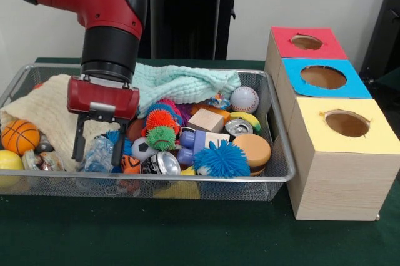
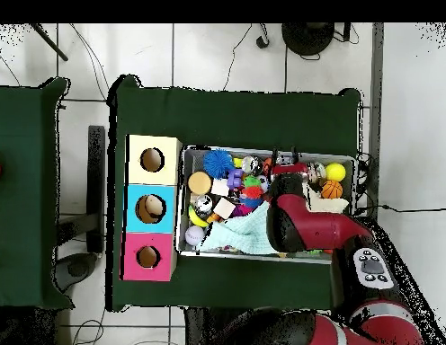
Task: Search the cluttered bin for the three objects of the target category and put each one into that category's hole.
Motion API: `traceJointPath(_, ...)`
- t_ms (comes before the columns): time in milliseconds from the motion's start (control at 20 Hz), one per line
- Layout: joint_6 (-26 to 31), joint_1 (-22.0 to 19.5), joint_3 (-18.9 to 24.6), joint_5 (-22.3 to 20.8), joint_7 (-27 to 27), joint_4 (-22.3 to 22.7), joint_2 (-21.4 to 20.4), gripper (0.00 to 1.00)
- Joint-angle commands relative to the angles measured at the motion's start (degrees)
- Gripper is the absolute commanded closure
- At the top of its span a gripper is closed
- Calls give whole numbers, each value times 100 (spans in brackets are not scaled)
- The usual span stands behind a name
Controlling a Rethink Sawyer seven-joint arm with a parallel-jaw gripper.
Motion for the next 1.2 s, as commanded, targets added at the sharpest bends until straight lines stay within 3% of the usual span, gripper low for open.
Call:
traceJointPath(50, 879, -216, 947, -388, 961, -173, -33, 0)
traceJointPath(450, 1431, -185, 844, -130, 693, -280, 67, 0)
traceJointPath(750, 2171, -530, 1366, -192, 495, -284, 110, 0)
traceJointPath(1200, 2462, -346, 1093, 20, 437, -402, 181, 0)
